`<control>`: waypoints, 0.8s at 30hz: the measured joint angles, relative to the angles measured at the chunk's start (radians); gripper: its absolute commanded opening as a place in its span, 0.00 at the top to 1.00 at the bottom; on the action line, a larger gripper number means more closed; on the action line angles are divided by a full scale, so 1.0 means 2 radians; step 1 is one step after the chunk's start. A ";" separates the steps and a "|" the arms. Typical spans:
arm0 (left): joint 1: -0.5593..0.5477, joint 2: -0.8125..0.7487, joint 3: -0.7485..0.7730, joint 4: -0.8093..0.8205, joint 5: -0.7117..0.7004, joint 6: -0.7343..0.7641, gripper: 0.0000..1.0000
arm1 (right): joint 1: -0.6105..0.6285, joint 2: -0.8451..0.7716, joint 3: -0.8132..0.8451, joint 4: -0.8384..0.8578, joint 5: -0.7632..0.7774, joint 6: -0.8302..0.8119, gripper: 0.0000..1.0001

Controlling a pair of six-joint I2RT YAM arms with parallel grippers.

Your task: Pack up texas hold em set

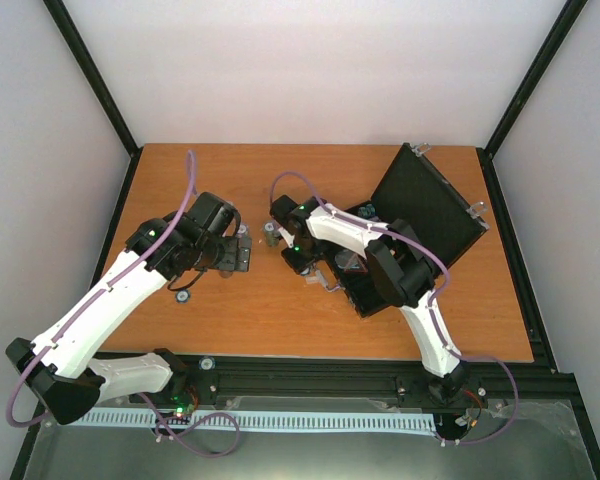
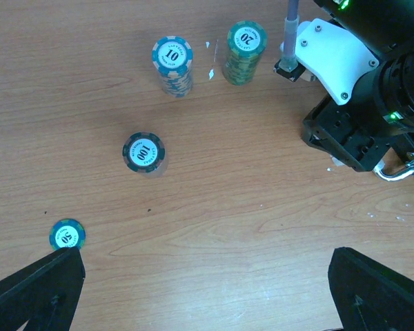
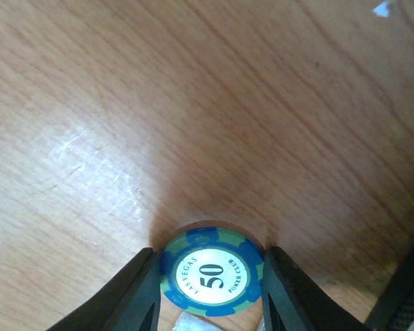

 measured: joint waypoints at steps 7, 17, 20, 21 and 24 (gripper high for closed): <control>0.000 0.000 0.000 0.000 -0.001 0.000 0.00 | 0.001 -0.009 0.000 -0.010 -0.024 0.003 0.73; 0.000 0.000 0.000 0.002 -0.001 0.000 0.00 | 0.001 -0.035 0.027 -0.033 -0.031 0.002 0.32; 0.000 0.000 0.000 0.002 -0.001 0.000 0.00 | 0.001 -0.034 0.027 -0.040 -0.031 0.000 0.25; 0.000 0.000 0.000 0.002 -0.001 0.000 0.00 | 0.001 -0.033 0.027 -0.043 -0.031 -0.002 0.24; 0.000 0.000 0.000 0.002 -0.001 0.000 0.00 | 0.001 -0.030 0.024 -0.043 -0.034 -0.006 0.22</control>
